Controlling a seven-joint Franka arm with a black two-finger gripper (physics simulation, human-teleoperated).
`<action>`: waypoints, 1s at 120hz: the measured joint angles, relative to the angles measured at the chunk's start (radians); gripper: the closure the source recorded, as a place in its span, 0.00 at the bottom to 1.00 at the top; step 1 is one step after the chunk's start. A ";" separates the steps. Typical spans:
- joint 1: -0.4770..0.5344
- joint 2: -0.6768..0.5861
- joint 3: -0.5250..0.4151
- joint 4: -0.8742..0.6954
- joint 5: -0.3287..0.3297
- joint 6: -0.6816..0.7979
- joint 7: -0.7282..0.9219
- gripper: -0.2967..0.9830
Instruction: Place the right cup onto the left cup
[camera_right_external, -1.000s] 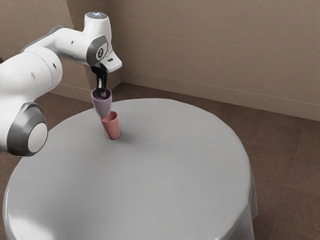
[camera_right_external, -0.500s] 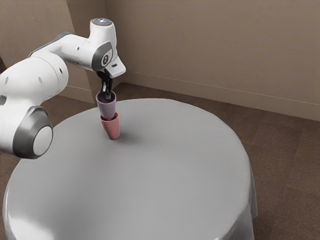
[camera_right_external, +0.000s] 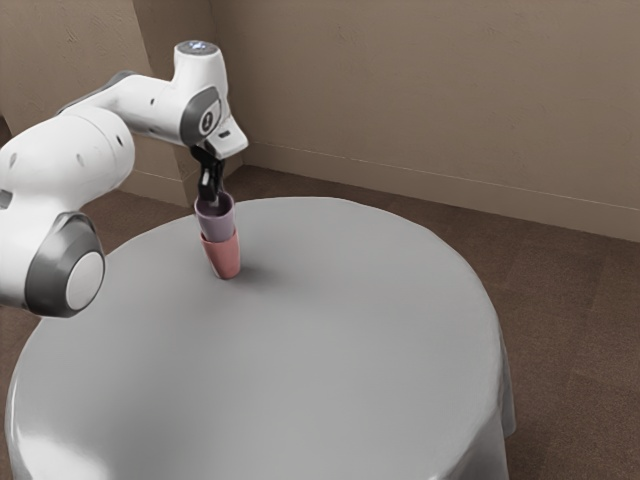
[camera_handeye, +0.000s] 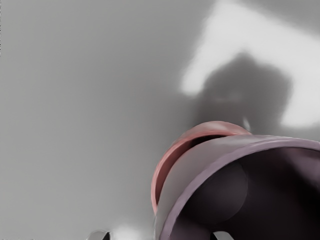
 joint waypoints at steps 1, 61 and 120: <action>0.000 -0.001 0.001 0.000 -0.001 -0.001 0.000 0.57; -0.024 -0.105 0.005 -0.061 -0.030 -0.102 0.004 0.26; -0.113 -0.639 0.001 -0.463 0.048 -0.268 -0.120 0.24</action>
